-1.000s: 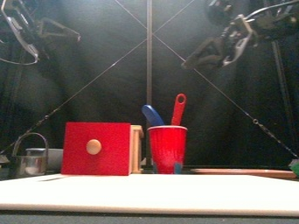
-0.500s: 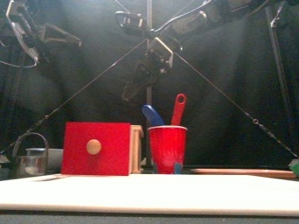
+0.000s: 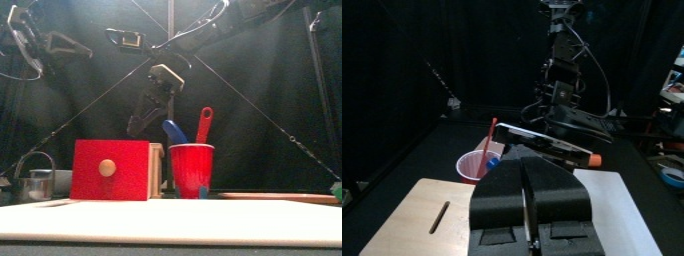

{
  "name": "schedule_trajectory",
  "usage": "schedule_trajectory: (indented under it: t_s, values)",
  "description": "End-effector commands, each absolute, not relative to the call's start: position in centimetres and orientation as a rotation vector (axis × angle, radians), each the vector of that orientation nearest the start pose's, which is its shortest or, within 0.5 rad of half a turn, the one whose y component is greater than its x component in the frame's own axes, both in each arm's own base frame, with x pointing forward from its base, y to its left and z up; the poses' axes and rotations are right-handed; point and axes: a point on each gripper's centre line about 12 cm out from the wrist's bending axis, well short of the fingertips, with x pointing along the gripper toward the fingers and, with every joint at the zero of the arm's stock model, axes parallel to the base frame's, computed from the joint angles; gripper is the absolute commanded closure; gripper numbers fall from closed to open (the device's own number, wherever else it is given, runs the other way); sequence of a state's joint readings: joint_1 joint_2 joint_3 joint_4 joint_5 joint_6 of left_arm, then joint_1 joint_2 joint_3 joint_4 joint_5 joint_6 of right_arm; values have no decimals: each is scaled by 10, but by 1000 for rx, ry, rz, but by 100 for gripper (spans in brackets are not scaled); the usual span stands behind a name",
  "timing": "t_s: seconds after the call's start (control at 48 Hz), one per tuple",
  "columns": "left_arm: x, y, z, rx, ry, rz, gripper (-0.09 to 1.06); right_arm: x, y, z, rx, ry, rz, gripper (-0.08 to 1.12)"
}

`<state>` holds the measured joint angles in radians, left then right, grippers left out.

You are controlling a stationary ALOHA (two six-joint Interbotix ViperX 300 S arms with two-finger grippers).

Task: Place sushi on board then cut the sushi with the knife then place the pieces on the plate
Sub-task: Place the sushi on the board

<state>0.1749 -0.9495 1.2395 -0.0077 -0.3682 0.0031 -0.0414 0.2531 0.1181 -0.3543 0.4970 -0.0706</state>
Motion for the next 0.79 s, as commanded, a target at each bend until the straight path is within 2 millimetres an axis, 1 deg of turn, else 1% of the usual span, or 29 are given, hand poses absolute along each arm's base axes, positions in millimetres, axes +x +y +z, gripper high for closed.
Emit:
schedule_trajectory:
  t_s: [0.021,0.333,0.542,0.792]
  values:
    - [194,36,278,5,-95,187,95,495,-42,222,-430,831,-42,14]
    - [193,38,274,-4,-85,194,95,502,-46,209,-460,861,-45,14]
    - [192,38,273,-20,-85,198,95,507,-48,209,-504,858,-51,14]
    - [192,38,272,-20,-84,200,95,510,-47,200,-515,883,-44,14]
